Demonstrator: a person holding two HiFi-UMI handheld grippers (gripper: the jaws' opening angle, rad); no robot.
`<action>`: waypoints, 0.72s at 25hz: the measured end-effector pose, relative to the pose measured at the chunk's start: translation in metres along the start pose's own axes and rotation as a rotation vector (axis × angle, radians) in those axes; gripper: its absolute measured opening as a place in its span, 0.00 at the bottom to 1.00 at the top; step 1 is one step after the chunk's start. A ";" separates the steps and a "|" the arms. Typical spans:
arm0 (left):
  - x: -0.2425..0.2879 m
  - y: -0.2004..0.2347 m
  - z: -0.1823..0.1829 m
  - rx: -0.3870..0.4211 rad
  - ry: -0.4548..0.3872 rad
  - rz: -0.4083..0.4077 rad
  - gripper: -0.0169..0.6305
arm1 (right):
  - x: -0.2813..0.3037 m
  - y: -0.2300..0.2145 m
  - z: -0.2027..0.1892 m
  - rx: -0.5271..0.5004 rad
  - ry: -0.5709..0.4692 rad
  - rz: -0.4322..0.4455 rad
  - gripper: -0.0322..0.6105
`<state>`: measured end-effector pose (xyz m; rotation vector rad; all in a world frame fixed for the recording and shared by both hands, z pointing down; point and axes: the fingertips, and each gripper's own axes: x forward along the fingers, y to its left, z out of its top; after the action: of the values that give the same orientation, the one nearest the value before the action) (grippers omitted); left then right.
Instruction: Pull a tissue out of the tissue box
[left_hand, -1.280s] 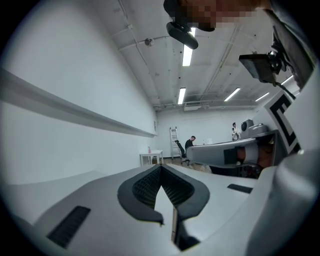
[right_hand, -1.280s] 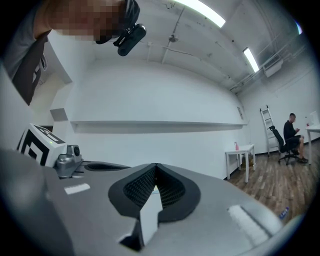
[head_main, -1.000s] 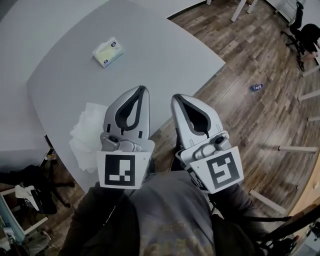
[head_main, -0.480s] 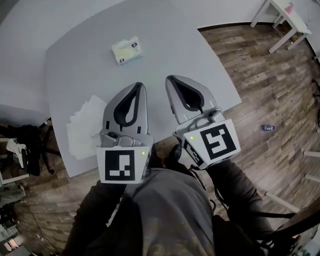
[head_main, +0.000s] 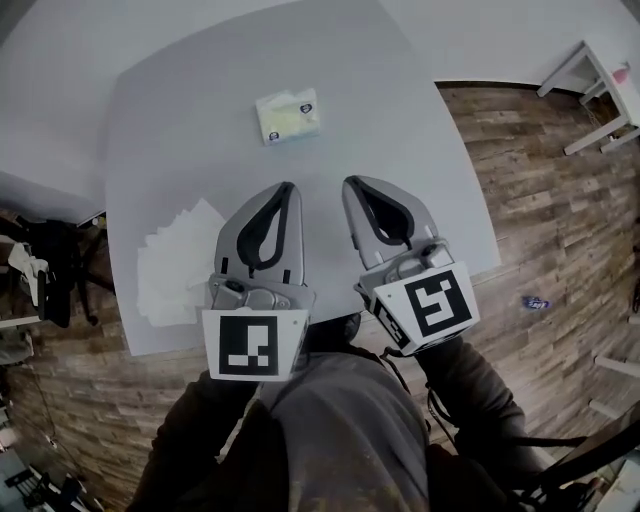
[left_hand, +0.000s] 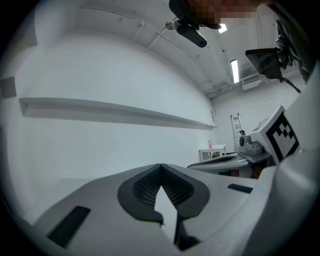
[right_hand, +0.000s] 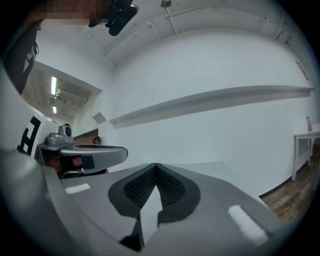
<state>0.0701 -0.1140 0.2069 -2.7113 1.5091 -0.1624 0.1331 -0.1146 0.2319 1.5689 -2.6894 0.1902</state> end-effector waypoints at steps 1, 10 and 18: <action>0.007 0.005 -0.004 -0.008 0.003 0.002 0.03 | 0.009 -0.002 -0.005 0.001 0.013 0.006 0.05; 0.079 0.039 -0.054 -0.102 0.095 0.008 0.03 | 0.081 -0.031 -0.028 -0.033 0.099 0.076 0.05; 0.122 0.071 -0.078 -0.186 0.143 0.017 0.03 | 0.138 -0.054 -0.007 -0.045 0.079 0.128 0.05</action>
<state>0.0651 -0.2540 0.2880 -2.8853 1.6620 -0.2314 0.1110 -0.2598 0.2549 1.3486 -2.7142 0.1879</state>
